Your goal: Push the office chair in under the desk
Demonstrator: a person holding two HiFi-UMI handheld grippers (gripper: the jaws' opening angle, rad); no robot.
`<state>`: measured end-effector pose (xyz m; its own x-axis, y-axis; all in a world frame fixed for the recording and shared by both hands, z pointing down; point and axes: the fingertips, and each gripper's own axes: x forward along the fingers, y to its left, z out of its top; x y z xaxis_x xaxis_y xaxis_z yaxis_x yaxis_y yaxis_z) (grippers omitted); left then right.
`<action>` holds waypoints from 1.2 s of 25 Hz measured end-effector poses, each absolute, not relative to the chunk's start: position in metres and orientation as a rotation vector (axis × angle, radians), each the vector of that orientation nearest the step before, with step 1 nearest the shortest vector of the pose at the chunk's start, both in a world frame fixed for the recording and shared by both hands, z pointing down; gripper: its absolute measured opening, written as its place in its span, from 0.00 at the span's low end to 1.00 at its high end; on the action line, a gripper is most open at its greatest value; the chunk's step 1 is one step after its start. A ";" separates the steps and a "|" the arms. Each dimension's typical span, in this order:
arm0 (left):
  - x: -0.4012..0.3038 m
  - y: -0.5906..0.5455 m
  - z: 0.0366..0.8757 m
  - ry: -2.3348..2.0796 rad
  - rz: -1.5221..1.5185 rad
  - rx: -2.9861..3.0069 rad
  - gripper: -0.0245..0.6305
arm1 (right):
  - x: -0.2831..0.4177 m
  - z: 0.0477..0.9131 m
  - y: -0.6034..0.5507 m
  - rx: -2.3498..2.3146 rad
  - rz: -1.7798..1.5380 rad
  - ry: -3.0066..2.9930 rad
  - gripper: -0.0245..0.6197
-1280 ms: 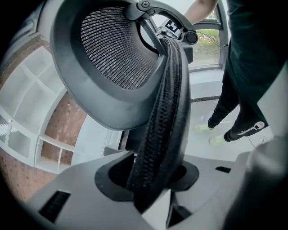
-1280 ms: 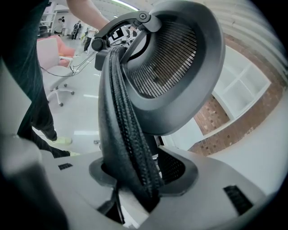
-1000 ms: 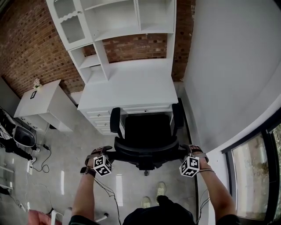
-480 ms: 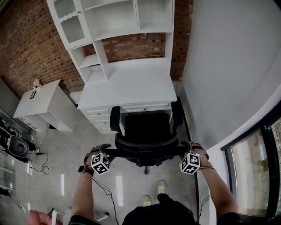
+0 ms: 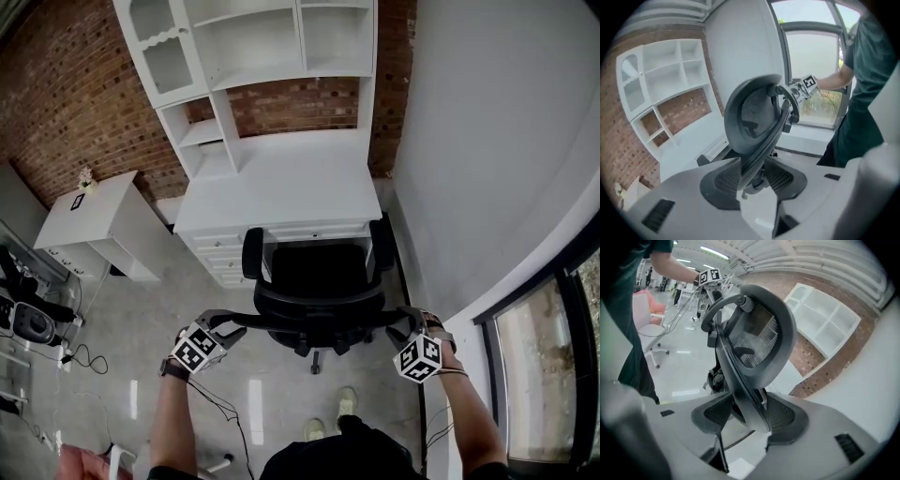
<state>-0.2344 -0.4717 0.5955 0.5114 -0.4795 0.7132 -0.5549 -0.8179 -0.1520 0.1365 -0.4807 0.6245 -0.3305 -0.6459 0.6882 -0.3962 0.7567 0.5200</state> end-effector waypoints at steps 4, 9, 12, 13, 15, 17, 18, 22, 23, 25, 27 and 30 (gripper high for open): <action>-0.233 -0.469 0.572 -1.030 0.969 2.600 0.21 | 0.123 0.595 -0.465 0.886 -0.246 -2.047 0.36; -0.210 -0.453 0.524 -1.052 0.585 2.589 0.15 | 0.115 0.553 -0.452 1.062 -0.152 -2.144 0.28; -0.188 -0.441 0.491 -1.021 0.382 2.612 0.11 | 0.110 0.527 -0.448 1.172 -0.077 -2.237 0.23; -0.181 -0.438 0.481 -1.024 0.330 2.623 0.10 | 0.106 0.517 -0.448 1.204 -0.058 -2.278 0.21; -0.166 -0.431 0.464 -1.027 0.226 2.637 0.08 | 0.098 0.498 -0.443 1.263 -0.007 -2.349 0.17; -0.153 -0.425 0.450 -1.041 0.131 2.622 0.07 | 0.092 0.481 -0.436 1.314 0.041 -2.404 0.15; -0.149 -0.425 0.443 -1.062 0.094 2.609 0.07 | 0.088 0.472 -0.434 1.336 0.053 -2.430 0.13; -0.140 -0.430 0.419 -1.171 -0.056 2.538 0.07 | 0.075 0.443 -0.435 1.403 0.038 -2.492 0.09; -0.138 -0.431 0.414 -1.186 -0.095 2.521 0.07 | 0.072 0.440 -0.434 1.419 0.035 -2.498 0.09; -0.135 -0.431 0.407 -1.224 -0.124 2.503 0.07 | 0.068 0.433 -0.434 1.444 0.044 -2.516 0.08; -0.134 -0.431 0.402 -1.278 -0.113 2.501 0.06 | 0.065 0.426 -0.435 1.467 0.060 -2.534 0.08; -0.134 -0.431 0.392 -1.365 -0.097 2.504 0.06 | 0.064 0.414 -0.439 1.511 0.092 -2.566 0.07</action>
<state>-0.1340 -0.4311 0.3916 0.5495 -0.8319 0.0774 -0.8126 -0.5106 0.2810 0.0637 -0.4389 0.4135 -0.4758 -0.8629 0.1704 -0.8729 0.4870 0.0290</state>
